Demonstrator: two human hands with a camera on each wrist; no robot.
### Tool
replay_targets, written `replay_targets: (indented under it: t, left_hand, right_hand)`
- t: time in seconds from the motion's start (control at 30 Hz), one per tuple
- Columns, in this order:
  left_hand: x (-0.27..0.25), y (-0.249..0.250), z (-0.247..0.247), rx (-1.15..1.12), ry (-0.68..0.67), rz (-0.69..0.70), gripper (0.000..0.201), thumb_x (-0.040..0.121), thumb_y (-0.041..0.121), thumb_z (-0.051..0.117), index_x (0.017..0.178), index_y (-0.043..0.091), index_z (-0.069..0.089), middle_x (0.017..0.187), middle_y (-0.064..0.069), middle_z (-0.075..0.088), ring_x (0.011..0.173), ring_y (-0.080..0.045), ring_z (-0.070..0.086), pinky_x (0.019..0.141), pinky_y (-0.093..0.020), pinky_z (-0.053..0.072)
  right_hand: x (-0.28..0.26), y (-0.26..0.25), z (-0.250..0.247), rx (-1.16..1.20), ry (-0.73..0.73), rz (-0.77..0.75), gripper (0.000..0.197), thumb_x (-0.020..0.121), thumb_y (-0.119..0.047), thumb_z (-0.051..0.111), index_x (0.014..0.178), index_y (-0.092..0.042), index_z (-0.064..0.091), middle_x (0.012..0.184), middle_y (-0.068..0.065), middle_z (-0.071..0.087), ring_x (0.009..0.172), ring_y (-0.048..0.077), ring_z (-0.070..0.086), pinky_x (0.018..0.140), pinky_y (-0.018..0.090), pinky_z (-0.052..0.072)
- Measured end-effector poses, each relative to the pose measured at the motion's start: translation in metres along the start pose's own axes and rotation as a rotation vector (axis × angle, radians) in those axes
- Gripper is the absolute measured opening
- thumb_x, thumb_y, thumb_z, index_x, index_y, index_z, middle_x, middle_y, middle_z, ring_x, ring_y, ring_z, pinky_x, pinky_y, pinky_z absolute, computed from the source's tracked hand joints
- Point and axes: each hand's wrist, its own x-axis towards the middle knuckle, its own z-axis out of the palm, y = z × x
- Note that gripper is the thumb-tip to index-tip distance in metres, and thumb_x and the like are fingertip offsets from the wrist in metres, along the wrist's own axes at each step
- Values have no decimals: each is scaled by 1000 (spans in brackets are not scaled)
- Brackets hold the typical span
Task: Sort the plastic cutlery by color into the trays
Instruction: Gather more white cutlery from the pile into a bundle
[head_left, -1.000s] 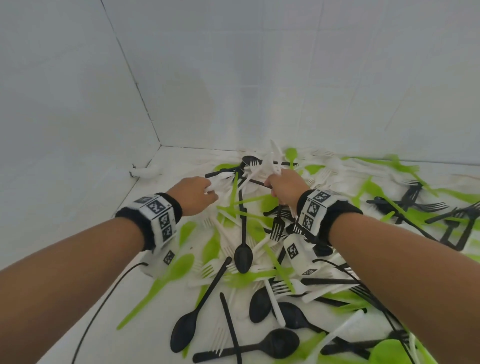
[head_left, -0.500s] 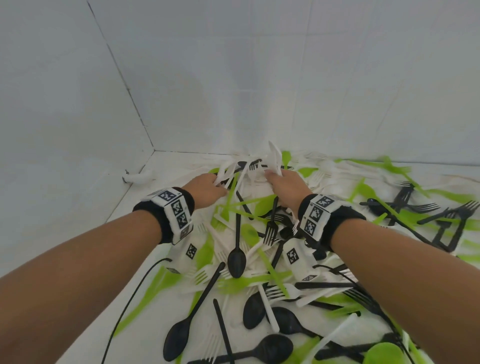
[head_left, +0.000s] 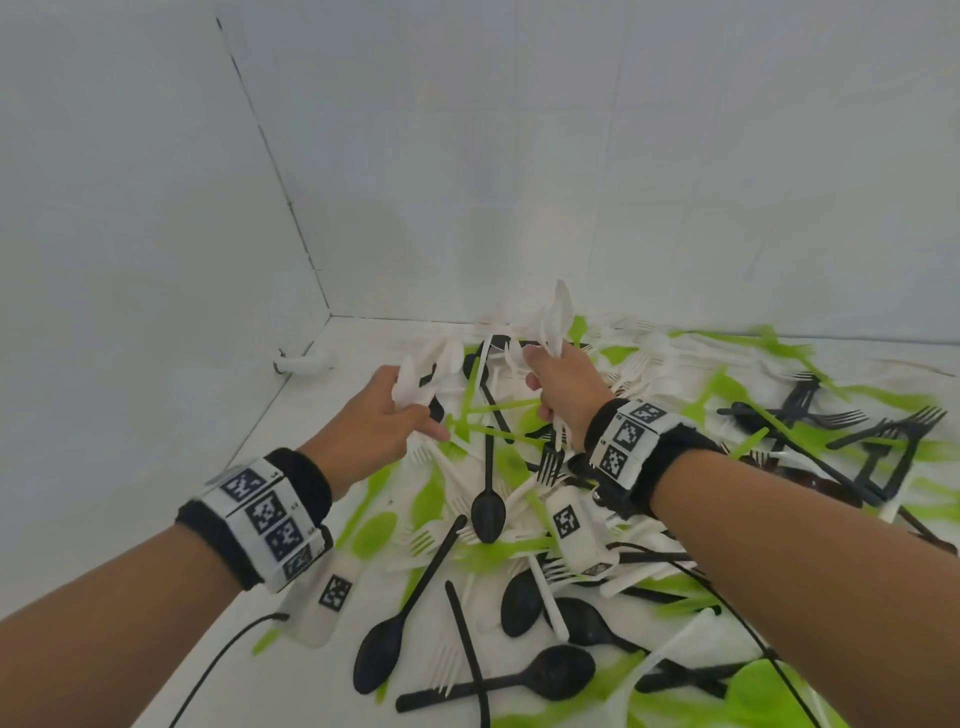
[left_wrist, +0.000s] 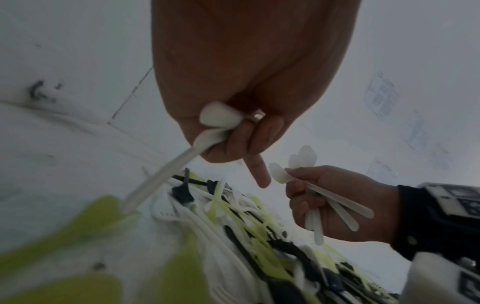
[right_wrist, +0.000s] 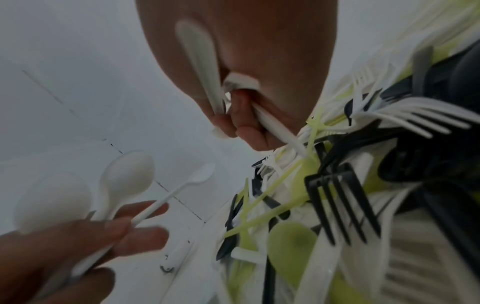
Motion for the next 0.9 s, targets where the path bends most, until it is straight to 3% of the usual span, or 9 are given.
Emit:
replay_targets:
  t: [0.13, 0.23, 0.3, 0.4, 0.47, 0.6, 0.67, 0.73, 0.9]
  left_hand:
    - [-8, 16, 19, -125, -77, 28, 16, 96, 12, 65, 89, 22, 76, 60, 16, 57, 55, -12, 22, 45, -20, 23]
    - [-11, 28, 39, -166, -168, 58, 17, 96, 13, 65, 110, 17, 74, 72, 15, 67, 59, -13, 22, 49, -23, 21]
    - [-12, 34, 54, -171, -238, 89, 19, 95, 11, 65, 111, 22, 71, 74, 12, 66, 57, -12, 24, 53, -28, 20]
    - [-15, 40, 75, -154, -330, 103, 11, 98, 11, 62, 100, 20, 67, 61, 8, 50, 54, -10, 27, 52, -26, 22]
    - [-18, 42, 89, -137, -399, 123, 6, 99, 14, 62, 96, 19, 64, 58, 9, 40, 51, -9, 29, 49, -24, 23]
    - [-20, 48, 118, -115, -381, 82, 17, 100, 32, 60, 114, 23, 55, 80, 6, 62, 51, -8, 40, 48, -20, 31]
    - [-16, 50, 131, -139, -347, 27, 24, 100, 35, 55, 118, 19, 53, 95, 0, 61, 55, -12, 39, 48, -22, 32]
    - [-12, 52, 144, -164, -320, 31, 19, 102, 27, 51, 115, 13, 54, 92, -2, 57, 55, -12, 38, 47, -21, 32]
    - [-16, 69, 182, -108, -270, 156, 4, 98, 12, 56, 102, 14, 56, 84, -2, 60, 67, -13, 51, 56, -20, 45]
  right_hand:
    - [-14, 1, 3, 76, 32, -21, 17, 98, -22, 57, 111, -11, 56, 75, 3, 48, 52, 13, 39, 47, 25, 34]
    - [-23, -1, -1, 181, 77, -10, 8, 100, -20, 55, 95, -14, 57, 69, 1, 47, 52, 14, 40, 48, 26, 37]
    - [-29, -2, -7, 236, 118, 5, 13, 101, -23, 55, 93, -13, 59, 70, 3, 49, 54, 17, 45, 53, 30, 41]
    - [-41, 1, -22, 332, 204, 29, 17, 100, -24, 55, 110, -11, 60, 90, 13, 64, 78, 32, 66, 70, 43, 58]
    - [-50, 5, -39, 382, 262, 52, 23, 96, -21, 54, 118, -16, 57, 103, 15, 68, 89, 37, 69, 80, 51, 60]
    - [-68, 6, -90, 395, 522, 40, 34, 88, -20, 55, 122, -14, 56, 92, 6, 59, 71, 23, 56, 60, 34, 50]
    - [-76, 7, -116, 346, 614, 13, 26, 88, -20, 54, 112, -12, 61, 83, 4, 55, 65, 20, 52, 57, 32, 44]
    - [-86, 10, -134, 308, 598, 30, 10, 92, -18, 53, 91, -12, 61, 76, 7, 50, 60, 22, 47, 58, 33, 42]
    - [-110, 21, -144, 277, 380, 26, 20, 101, -27, 55, 88, -14, 60, 76, 6, 49, 65, 20, 48, 58, 30, 41]
